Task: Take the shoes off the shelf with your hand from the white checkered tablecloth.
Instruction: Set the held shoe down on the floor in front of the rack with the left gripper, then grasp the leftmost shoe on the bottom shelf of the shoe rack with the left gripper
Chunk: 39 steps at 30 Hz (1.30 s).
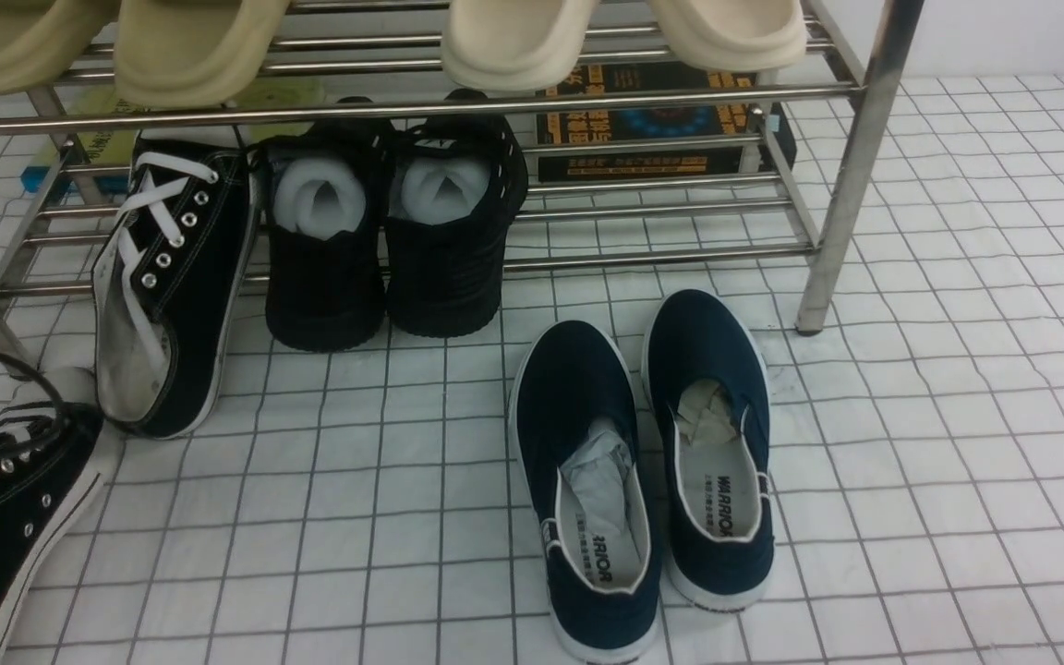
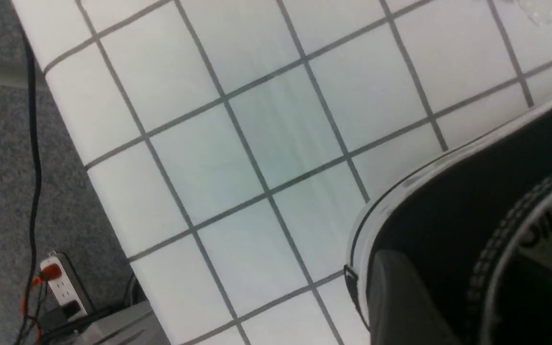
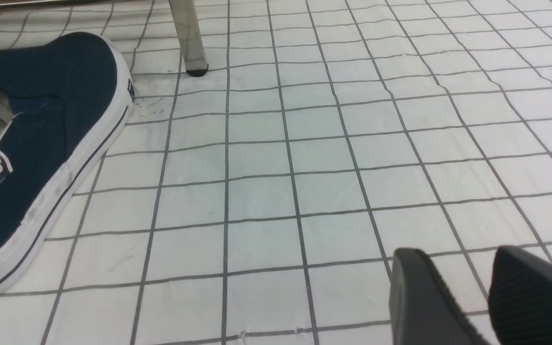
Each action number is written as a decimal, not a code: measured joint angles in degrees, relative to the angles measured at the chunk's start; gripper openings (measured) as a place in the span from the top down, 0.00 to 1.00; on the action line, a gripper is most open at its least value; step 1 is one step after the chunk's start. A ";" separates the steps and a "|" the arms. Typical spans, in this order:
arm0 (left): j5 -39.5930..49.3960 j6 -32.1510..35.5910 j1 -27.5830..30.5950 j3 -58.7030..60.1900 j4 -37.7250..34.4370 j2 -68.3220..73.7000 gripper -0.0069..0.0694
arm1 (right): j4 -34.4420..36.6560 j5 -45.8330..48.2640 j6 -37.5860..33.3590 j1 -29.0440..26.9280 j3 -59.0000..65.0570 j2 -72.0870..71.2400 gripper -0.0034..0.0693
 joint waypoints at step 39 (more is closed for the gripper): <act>-23.47 33.05 -8.85 -26.16 -6.33 26.55 0.52 | 0.00 0.00 0.00 0.00 0.00 0.00 0.62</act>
